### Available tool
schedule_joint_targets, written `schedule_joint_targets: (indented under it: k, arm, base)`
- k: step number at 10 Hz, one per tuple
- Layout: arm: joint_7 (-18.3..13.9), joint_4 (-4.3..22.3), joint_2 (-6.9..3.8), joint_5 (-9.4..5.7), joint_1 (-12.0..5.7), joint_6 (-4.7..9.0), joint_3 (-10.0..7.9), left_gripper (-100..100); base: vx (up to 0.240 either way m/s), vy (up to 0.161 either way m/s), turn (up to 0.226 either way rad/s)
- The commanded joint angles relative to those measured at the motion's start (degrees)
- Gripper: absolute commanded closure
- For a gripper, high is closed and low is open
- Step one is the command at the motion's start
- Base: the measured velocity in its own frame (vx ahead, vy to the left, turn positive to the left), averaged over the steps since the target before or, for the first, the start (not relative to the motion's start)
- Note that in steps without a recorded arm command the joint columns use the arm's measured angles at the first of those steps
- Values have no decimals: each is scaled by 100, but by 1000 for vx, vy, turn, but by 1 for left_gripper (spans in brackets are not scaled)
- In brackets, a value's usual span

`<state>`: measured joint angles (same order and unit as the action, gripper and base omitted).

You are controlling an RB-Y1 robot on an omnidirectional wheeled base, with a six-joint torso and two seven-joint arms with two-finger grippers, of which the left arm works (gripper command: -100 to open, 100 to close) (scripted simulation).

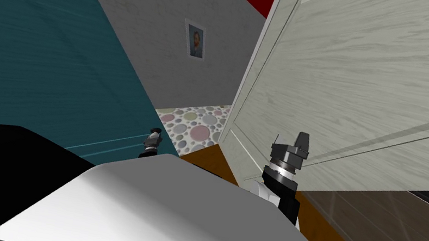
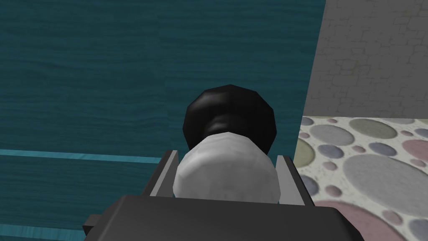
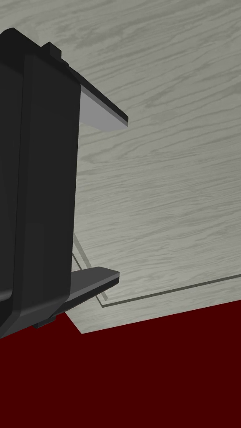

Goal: Pull the door open

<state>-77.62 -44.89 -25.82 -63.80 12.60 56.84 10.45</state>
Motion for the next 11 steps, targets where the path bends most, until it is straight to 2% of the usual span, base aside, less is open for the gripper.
schedule_joint_targets:
  k: [1,2,5,10,11]
  arm:
    - [-8,-1,-3,-6,3,11,-9,100]
    - [-62,-71,-41,83,27,4,121,100]
    - [-140,-163,-95,191,60,12,277,100]
    - [-331,-387,-227,452,141,32,654,100]
    - [-275,-415,-212,412,155,-7,605,100]
  base:
    - [0,0,0]
    - [-125,1,-56]
    - [-203,-35,-61]
    - [-245,-35,-58]
    - [-108,-16,-28]
